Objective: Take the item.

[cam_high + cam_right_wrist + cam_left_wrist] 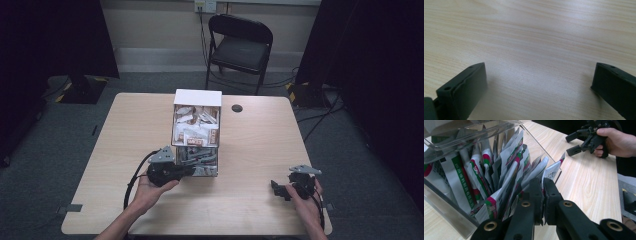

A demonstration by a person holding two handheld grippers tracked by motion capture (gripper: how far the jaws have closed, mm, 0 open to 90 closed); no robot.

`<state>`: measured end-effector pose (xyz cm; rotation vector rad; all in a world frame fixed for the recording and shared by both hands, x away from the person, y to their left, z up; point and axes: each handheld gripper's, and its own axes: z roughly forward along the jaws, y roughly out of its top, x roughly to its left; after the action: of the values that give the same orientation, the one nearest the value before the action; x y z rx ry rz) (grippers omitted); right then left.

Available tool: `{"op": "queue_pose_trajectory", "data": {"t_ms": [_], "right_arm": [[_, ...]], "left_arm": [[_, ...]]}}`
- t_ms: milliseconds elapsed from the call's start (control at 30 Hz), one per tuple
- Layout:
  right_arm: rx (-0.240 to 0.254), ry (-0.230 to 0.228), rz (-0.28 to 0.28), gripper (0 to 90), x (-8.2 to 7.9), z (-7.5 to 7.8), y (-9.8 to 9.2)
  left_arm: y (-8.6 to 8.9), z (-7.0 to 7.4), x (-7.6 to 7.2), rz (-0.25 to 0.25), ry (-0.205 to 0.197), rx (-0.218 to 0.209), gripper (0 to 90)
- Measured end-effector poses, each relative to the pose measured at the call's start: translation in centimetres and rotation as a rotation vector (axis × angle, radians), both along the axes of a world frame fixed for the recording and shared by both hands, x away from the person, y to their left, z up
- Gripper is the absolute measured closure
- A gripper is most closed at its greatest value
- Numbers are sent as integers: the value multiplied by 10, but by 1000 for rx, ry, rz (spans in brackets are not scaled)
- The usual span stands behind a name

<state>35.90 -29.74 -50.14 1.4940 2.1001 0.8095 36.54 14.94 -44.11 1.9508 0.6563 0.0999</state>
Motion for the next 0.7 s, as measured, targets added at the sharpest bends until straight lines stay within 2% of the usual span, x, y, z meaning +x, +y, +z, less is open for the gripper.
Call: {"op": "queue_pose_trajectory", "data": {"t_ms": [700], "right_arm": [[0,0,0,0,0,0,0]], "left_arm": [[8,10,-4,-4,1,-43,874]]}}
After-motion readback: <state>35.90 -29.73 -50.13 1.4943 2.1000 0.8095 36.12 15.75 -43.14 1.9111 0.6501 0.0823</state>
